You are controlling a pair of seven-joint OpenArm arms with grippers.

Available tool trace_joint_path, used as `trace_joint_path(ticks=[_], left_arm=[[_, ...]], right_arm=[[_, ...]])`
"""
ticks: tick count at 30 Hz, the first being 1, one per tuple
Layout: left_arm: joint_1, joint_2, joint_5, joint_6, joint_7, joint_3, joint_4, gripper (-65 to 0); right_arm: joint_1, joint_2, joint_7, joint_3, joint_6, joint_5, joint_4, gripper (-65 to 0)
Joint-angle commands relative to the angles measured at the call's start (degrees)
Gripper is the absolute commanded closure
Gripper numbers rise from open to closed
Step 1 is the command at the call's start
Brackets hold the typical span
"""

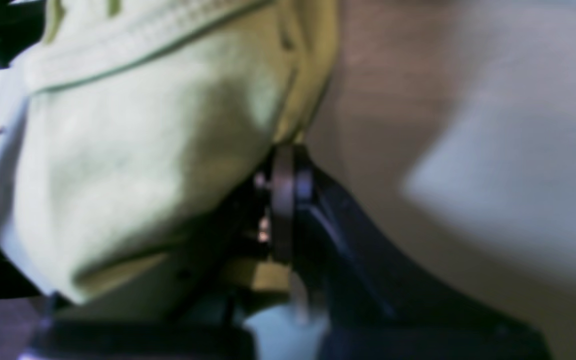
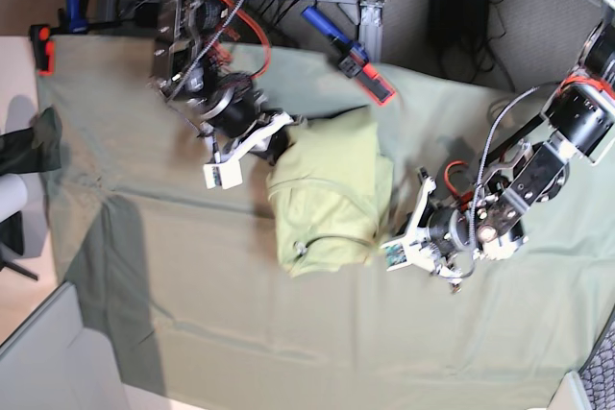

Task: Fold the T-shirt properly
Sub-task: 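Push the bundle's sides inward with both grippers to square it, then grasp the bundle's edges with both grippers and fold them inward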

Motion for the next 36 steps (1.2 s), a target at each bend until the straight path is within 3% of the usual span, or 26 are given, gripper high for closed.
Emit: trace_joint_path(ticks=[1,7,9,12,16,19,25,30,36], left_arm=[[-1.95,-0.22,-0.15,0.83,0.04,-0.35,0.61,-1.8],[-3.39,-1.88,-0.81,0.98,7.02,-0.72,0.63,-1.8],[-3.67,-3.76,-5.05,-0.20,7.87,-0.72,0.72,-1.8],[-3.65,-6.75,-11.13,-2.27,9.42,-0.72,1.53,-1.8],[-3.61,-10.40,-14.82,-2.23,11.17,-0.72,4.96,-1.8],[-3.52,-13.42,-16.26,-2.21,14.19,-0.72,10.80,-1.8],[-3.45,-19.08,-18.56,-2.23,17.20,-0.76,25.88,-1.8],[-3.19,-16.94,-20.74,-3.08,17.18,-0.76,29.16,-1.8],[0.39,-9.57,-21.00,-4.42,16.28,-0.76,29.11,-1.8]], right_arm=[[0.17,-0.70,0.50,0.09,1.07,1.11,1.16,0.0],[-1.68,-2.64,0.42,0.22,1.05,0.00,1.36,0.0],[-2.29,-2.62,0.39,1.16,1.05,-0.90,2.19,0.0],[-3.91,-1.46,0.44,3.37,1.05,-0.87,5.62,0.0],[-5.25,1.95,0.37,6.43,1.05,-0.42,10.21,0.0],[-5.86,3.67,-0.33,8.87,1.05,2.38,13.05,0.0],[-5.62,3.04,-2.10,10.97,1.18,9.75,18.47,0.0],[-2.03,2.56,-1.90,8.94,2.56,12.50,21.18,0.0],[5.95,2.56,0.83,2.29,2.56,6.38,16.96,0.0]])
